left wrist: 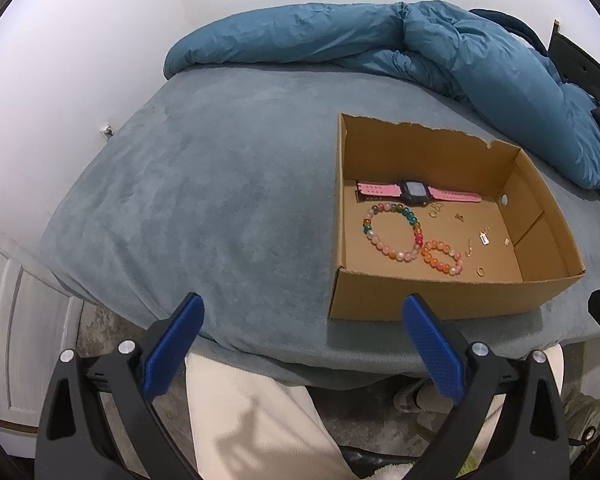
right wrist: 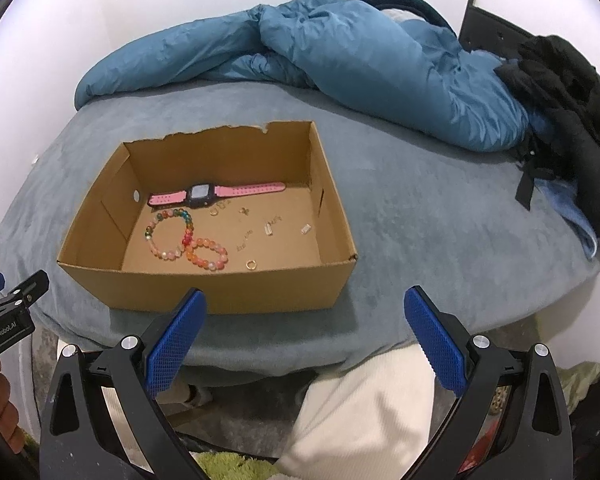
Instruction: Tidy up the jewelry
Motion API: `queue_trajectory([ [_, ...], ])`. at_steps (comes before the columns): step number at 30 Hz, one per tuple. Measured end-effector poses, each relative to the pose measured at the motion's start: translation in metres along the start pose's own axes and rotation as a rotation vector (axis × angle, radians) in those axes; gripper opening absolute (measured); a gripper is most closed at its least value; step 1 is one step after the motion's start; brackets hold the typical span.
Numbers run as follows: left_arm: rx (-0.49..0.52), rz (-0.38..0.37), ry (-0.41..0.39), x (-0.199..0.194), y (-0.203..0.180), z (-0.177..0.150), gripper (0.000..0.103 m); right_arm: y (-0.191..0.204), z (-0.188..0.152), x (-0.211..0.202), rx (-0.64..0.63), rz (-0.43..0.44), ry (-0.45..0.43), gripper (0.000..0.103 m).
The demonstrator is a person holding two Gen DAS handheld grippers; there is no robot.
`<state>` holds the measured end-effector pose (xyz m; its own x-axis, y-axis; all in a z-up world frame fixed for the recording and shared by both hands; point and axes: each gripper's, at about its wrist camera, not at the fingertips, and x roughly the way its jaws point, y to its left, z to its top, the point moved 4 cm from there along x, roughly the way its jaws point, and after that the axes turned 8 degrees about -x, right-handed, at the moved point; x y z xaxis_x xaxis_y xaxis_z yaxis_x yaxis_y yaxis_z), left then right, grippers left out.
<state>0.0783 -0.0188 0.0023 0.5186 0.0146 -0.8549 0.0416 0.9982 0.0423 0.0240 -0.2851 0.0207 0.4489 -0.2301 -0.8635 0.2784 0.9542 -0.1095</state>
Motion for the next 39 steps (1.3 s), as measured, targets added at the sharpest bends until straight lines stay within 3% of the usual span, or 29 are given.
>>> queue_trajectory([
  [18, -0.008, 0.022, -0.036, 0.000, 0.006, 0.015, 0.097, 0.006, 0.015, 0.005, -0.001, -0.016, -0.009, 0.095],
  [39, 0.010, 0.020, -0.063, -0.009, -0.003, 0.016, 0.097, 0.001, 0.011, 0.001, 0.021, -0.013, -0.021, 0.095],
])
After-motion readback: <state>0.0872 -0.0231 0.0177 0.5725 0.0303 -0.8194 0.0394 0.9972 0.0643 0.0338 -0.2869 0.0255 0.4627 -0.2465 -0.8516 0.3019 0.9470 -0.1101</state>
